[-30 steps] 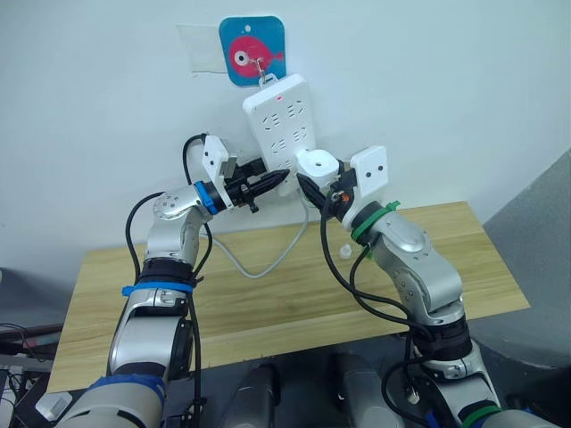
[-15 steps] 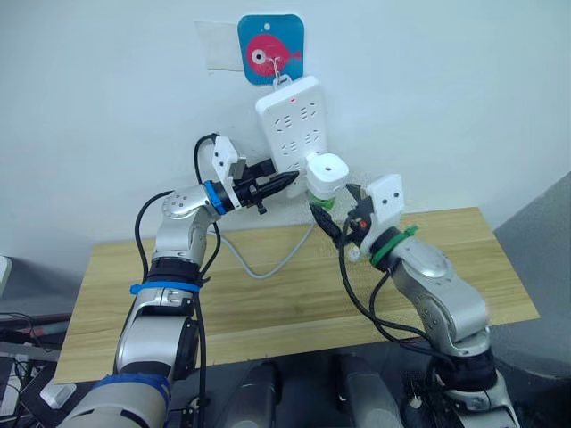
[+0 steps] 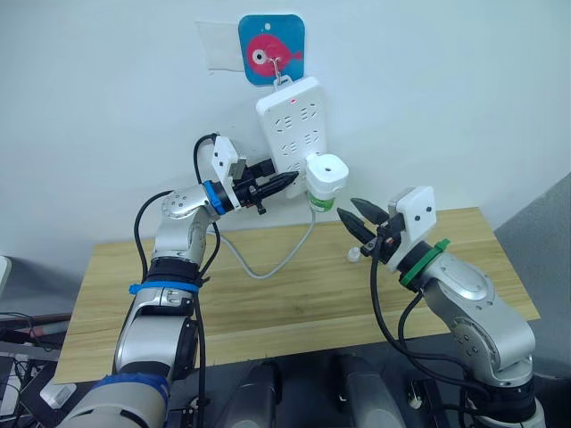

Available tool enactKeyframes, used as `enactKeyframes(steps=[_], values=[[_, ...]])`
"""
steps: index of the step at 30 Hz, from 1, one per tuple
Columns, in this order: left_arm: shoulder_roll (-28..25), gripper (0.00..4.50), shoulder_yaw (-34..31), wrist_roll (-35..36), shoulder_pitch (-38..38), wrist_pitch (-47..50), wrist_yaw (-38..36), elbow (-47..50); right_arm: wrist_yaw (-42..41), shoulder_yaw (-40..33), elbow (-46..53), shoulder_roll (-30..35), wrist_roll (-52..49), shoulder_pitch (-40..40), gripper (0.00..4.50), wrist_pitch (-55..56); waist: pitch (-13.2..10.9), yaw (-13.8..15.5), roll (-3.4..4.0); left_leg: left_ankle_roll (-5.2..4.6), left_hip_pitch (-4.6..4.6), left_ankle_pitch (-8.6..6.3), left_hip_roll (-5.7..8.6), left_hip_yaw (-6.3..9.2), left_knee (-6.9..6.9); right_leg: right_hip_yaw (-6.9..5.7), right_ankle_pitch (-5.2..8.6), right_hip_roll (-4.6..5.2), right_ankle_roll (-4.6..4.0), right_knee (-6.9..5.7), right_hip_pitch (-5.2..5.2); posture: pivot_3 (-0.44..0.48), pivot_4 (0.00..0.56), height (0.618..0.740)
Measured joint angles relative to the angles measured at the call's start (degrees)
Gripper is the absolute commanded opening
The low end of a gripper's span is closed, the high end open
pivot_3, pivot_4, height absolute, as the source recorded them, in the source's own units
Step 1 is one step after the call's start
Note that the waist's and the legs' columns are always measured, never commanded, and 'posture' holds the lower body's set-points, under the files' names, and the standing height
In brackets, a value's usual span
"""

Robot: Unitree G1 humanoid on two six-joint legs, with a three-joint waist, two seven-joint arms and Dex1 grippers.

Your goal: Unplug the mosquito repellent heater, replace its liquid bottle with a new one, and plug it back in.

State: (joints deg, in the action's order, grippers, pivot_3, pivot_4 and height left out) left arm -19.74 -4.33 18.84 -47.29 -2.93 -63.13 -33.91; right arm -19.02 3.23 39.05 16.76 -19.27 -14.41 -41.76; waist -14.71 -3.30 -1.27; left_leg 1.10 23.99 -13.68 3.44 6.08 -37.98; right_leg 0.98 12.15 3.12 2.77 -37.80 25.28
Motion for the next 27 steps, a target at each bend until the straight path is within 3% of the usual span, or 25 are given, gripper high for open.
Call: enactKeyframes(steps=[2,3,11,17,21,27], values=[[0.0,1.38,0.0,0.0,0.0,0.0,0.0,0.0,0.3,0.0,0.0,-0.2,0.0,-0.3,0.19,0.4,0.0,0.0,0.00,0.00,0.00,0.00,0.00,0.00,0.00,0.00,0.00,0.00,0.00,0.00,0.00,-0.108,0.215,0.740],[0.0,1.38,0.0,0.0,0.0,0.0,0.0,0.0,0.4,0.0,0.0,-0.4,0.0,-0.4,0.04,0.6,0.0,0.0,0.00,0.00,0.00,0.00,0.00,0.01,0.00,0.00,0.00,0.00,0.00,0.00,0.00,-0.108,0.215,0.740],[0.0,1.38,-0.1,0.1,0.0,0.7,0.1,0.1,0.6,0.2,0.0,-0.9,-0.1,-0.4,0.04,1.2,0.0,0.0,0.00,0.01,0.00,0.01,0.00,0.01,0.00,0.00,0.00,0.00,0.00,0.00,0.00,-0.105,0.210,0.740],[-1.0,3.26,0.0,0.2,0.5,2.2,-0.2,0.9,0.8,0.3,0.3,-0.8,-0.1,-0.4,0.00,1.1,0.0,0.0,0.00,0.01,-0.02,0.00,-0.01,0.00,-0.01,0.01,0.00,-0.01,0.00,-0.05,0.01,-0.095,0.207,0.740],[-4.5,4.49,-0.9,0.7,3.9,4.2,0.0,4.8,0.4,0.3,1.7,-0.2,-0.7,-0.1,0.00,1.0,0.0,-0.1,0.00,0.01,-0.05,0.01,-0.03,-0.02,0.02,0.05,0.00,-0.01,0.00,-0.05,0.02,-0.091,0.206,0.740],[-8.5,4.49,-2.7,2.9,12.4,9.5,1.2,14.4,0.1,0.4,1.9,0.3,-2.4,0.0,0.00,0.7,0.0,0.0,0.00,0.01,-0.05,0.00,-0.04,0.00,0.01,0.05,0.00,0.00,-0.01,-0.05,0.01,-0.058,0.214,0.740]])
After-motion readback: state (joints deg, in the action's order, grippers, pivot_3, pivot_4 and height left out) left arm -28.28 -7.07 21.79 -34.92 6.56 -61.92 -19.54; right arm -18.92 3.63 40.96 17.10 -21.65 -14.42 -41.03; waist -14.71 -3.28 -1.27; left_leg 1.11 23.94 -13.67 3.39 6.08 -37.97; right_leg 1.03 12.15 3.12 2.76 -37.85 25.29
